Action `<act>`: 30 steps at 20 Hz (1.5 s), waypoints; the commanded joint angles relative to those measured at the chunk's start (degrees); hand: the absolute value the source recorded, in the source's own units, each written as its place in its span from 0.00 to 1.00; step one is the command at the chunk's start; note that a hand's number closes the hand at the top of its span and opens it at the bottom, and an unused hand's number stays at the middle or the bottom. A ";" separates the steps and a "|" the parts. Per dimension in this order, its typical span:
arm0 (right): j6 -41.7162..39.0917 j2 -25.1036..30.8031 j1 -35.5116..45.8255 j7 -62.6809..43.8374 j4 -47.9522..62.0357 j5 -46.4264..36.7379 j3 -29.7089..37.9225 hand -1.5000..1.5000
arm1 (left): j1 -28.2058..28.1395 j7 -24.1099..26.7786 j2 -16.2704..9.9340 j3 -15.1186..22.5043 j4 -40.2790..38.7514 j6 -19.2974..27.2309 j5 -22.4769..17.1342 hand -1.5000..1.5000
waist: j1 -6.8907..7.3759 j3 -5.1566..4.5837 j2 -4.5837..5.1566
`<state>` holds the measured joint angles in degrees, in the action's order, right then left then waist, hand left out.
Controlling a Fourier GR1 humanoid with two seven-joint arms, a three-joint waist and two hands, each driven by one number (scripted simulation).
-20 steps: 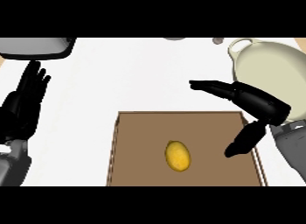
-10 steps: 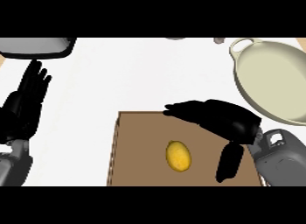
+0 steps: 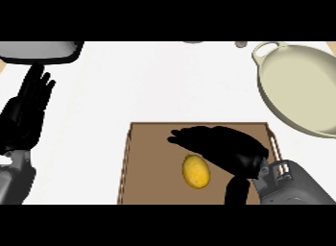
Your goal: Pick the lemon from the tray and place it in the pot
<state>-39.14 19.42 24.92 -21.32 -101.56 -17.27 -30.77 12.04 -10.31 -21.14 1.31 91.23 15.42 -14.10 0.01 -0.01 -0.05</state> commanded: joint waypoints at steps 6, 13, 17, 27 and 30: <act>-0.07 -2.40 -1.93 4.02 4.97 -11.38 1.24 0.00 | 0.14 0.21 2.00 -2.41 -0.69 -2.05 2.64 0.50 | 0.07 0.01 0.08; 0.50 -8.16 -2.68 7.55 9.69 -17.80 1.08 0.00 | 1.64 0.19 4.04 -4.37 -2.65 -4.22 3.86 0.50 | 0.04 0.01 0.07; 4.37 -9.46 -5.10 9.41 11.97 -22.94 -0.68 0.00 | 0.81 -0.12 7.40 -1.45 -0.84 -1.78 7.17 0.50 | 0.01 0.02 0.04; 7.82 -6.32 -4.38 23.58 17.02 -30.27 -3.54 1.00 | 0.29 -2.68 5.03 -5.33 1.71 -5.53 5.89 0.50 | 0.22 0.02 0.05; 8.48 -7.89 -2.04 27.49 23.10 -32.12 -0.47 1.00 | 1.35 -3.18 5.15 -6.84 0.84 -6.08 6.22 0.50 | 0.19 0.02 0.08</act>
<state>-31.61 11.67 21.72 1.07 -82.41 -46.91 -31.86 12.37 -12.48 -15.55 -3.90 92.16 10.16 -7.81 0.20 -0.08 -0.11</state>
